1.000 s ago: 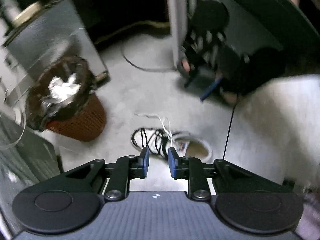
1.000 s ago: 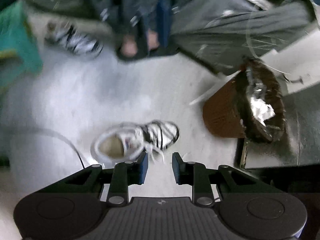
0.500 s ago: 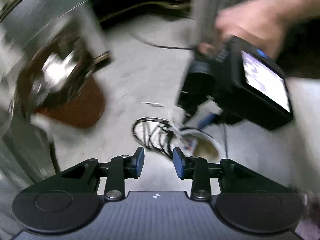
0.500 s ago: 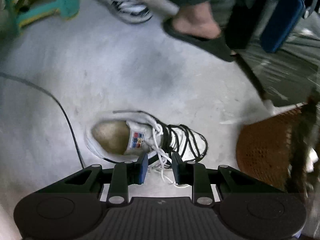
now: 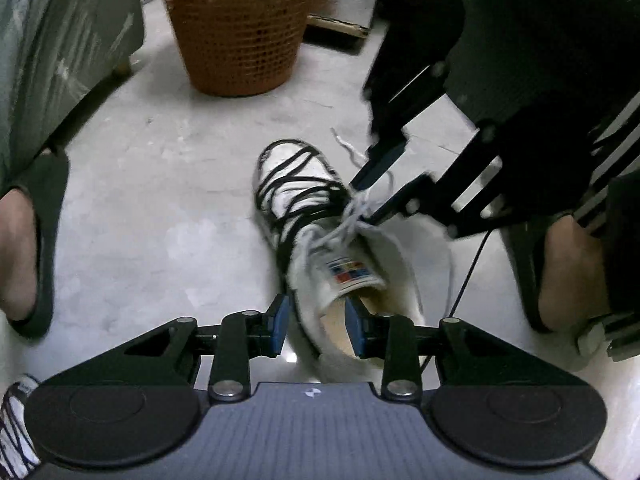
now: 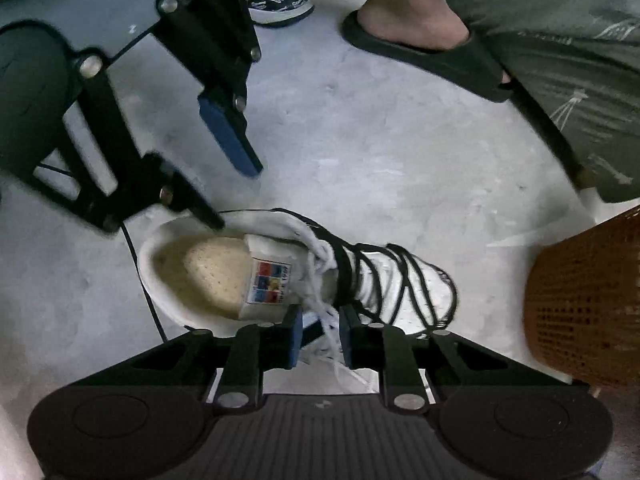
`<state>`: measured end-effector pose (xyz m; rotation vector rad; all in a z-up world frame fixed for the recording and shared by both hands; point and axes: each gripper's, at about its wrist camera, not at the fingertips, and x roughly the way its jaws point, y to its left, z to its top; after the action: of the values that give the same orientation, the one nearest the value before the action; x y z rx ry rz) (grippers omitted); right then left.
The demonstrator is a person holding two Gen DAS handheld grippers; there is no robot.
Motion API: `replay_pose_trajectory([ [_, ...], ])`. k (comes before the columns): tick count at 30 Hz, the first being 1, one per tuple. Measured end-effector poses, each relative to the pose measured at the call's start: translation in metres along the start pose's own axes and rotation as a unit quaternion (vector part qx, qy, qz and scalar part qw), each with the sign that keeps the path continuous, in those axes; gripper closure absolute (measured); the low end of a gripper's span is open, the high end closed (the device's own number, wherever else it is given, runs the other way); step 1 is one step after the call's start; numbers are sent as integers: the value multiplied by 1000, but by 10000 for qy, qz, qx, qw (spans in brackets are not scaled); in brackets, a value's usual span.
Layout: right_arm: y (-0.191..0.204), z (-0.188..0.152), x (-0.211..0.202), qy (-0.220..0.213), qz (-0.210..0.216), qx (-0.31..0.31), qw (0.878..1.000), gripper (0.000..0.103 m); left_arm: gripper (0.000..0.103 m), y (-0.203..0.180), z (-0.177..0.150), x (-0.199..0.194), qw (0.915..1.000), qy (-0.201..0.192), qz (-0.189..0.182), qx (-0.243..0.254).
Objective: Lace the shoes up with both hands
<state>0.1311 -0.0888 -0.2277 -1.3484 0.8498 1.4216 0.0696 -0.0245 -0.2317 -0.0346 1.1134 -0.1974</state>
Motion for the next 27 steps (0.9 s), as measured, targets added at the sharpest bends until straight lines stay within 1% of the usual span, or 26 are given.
replay_pose_trajectory([
  [4,-1,-2,5,-55,-29,37,10000,80,68,-5,3,6,10000,-36,-16,3],
  [7,-2,-1,9,-91,-58,-10,9999,80,68,-9,1,8,9999,45,-21,91],
  [11,-1,3,17,19,79,-163,9998,80,68,-13,-4,9,9996,175,-75,212],
  [16,-2,2,23,24,117,-80,9999,80,67,-16,-12,11,9980,304,-128,537],
  [19,-3,0,25,14,126,9,9999,81,65,-21,-11,11,9963,309,-101,799],
  [23,-9,-2,22,34,259,322,9991,87,64,-24,-11,9,9952,298,-244,903],
  [26,-10,-3,19,4,266,403,9988,93,62,-23,-10,7,9952,289,-232,902],
  [27,-10,-3,19,11,266,449,9986,93,61,-23,-11,7,9949,282,-207,944],
])
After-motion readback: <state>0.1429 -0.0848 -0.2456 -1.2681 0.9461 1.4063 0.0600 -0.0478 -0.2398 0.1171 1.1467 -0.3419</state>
